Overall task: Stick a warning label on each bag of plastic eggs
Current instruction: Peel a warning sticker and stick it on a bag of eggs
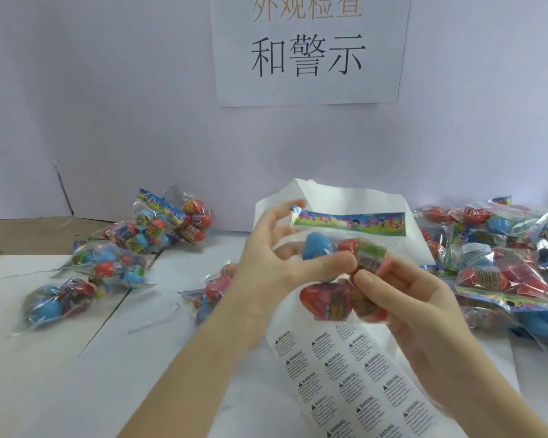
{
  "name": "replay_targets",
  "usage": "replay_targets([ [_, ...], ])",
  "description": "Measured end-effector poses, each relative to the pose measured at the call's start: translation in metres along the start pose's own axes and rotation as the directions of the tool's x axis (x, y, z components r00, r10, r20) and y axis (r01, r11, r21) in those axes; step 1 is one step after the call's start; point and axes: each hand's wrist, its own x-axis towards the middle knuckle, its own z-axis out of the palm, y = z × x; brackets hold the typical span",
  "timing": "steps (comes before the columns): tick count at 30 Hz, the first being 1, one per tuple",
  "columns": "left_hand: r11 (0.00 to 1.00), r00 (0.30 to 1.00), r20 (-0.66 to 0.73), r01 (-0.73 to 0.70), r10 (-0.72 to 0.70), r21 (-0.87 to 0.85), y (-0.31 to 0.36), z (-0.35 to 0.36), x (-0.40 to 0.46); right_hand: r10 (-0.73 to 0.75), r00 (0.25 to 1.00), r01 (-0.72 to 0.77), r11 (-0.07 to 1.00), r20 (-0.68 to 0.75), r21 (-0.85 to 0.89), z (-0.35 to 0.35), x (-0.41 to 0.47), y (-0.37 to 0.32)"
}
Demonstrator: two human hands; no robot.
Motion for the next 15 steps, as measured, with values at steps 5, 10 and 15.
replay_targets([
  [5, 0.992, 0.99, 0.072, 0.125, -0.125, 0.007, -0.023, 0.016, -0.011, -0.02, 0.998, 0.021, 1.0, -0.062, 0.011, -0.004, 0.0, 0.003],
  [10, 1.0, 0.999, -0.028, 0.015, -0.015, 0.006, -0.026, 0.015, -0.014, -0.012, 0.999, 0.011, 1.0, -0.048, -0.019, -0.003, -0.001, 0.005],
  [15, 1.0, 0.999, -0.027, 0.018, -0.018, 0.01, -0.028, 0.011, -0.016, 0.0, 0.999, 0.0, 1.0, -0.045, -0.005, 0.0, -0.003, 0.008],
])
